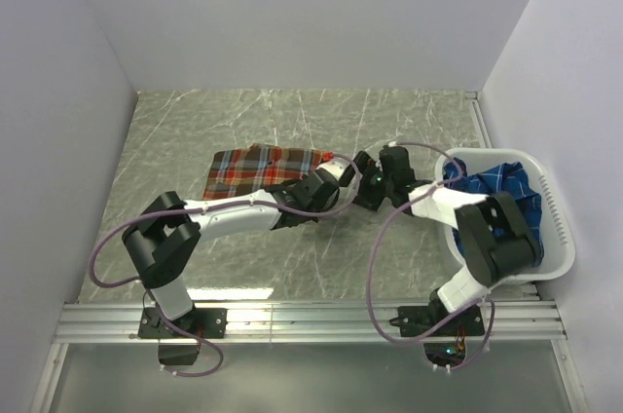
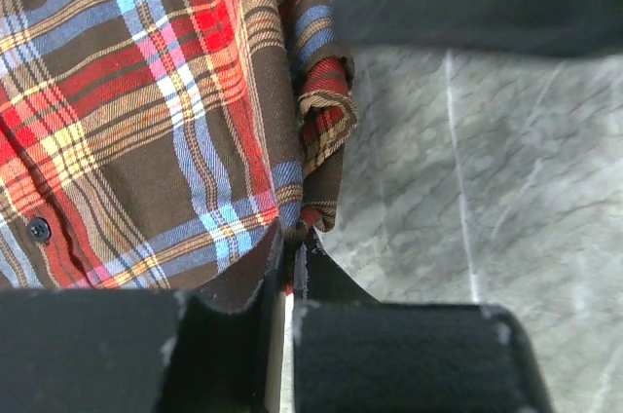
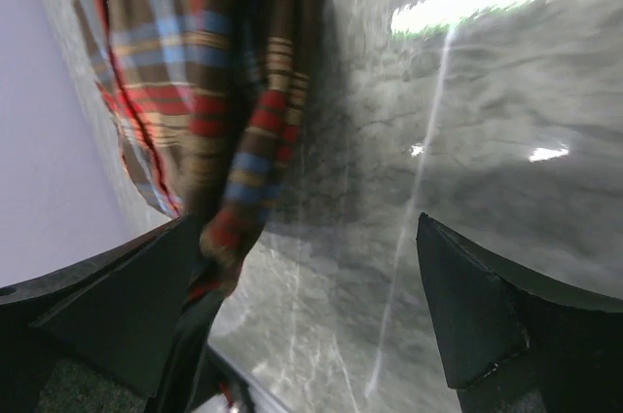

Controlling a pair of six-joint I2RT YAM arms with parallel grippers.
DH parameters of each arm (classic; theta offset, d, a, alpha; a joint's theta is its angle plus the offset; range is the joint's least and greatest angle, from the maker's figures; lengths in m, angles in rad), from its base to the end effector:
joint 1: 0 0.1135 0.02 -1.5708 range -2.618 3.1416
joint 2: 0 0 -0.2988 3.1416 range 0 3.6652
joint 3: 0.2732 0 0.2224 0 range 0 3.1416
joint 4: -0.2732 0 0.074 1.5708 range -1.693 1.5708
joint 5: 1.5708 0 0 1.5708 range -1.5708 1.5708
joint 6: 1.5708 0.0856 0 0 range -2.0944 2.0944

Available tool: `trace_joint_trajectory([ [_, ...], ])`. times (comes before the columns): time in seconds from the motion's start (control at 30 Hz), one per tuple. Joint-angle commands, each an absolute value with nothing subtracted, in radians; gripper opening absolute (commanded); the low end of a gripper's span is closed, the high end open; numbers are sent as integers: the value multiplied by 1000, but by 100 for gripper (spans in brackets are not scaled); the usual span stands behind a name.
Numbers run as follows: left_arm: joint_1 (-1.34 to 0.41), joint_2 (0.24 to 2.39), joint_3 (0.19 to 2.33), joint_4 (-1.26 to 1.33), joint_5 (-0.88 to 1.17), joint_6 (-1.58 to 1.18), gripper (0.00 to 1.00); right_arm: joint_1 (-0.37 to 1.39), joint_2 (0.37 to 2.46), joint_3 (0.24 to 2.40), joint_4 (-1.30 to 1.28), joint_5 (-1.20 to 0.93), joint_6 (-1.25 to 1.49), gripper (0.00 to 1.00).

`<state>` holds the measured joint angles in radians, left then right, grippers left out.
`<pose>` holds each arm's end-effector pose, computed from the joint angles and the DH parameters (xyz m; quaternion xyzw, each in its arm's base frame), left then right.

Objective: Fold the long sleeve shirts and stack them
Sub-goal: Fold the shirt

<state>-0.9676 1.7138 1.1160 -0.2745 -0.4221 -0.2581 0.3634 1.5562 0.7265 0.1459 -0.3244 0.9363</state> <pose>0.2394 -0.2858 0.2219 0.2519 0.8865 -0.0314 0.3869 0.2938 0.1409 0.1968 0.1854 0.8747 0.3724 0.2489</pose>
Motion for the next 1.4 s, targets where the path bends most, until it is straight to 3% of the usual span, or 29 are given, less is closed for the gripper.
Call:
trace_joint_trajectory([
  [0.0, -957, 1652, 1097, -213, -368, -310, 5, 402, 1633, 796, 291, -422, 1014, 100],
  [0.23, -942, 1640, 1092, -207, -328, -337, 5, 431, 1749, 770, 454, -431, 1120, 100],
  [0.5, -917, 1646, 1066, -202, -313, -371, 5, 430, 1732, 663, 675, -433, 1210, 98],
  [0.93, -904, 1617, 1084, -192, -233, -394, 4, 463, 1818, 742, 574, -379, 1193, 97],
  [1.37, -904, 1582, 1020, -170, -183, -433, 6, 503, 1994, 940, 517, -387, 1164, 81],
])
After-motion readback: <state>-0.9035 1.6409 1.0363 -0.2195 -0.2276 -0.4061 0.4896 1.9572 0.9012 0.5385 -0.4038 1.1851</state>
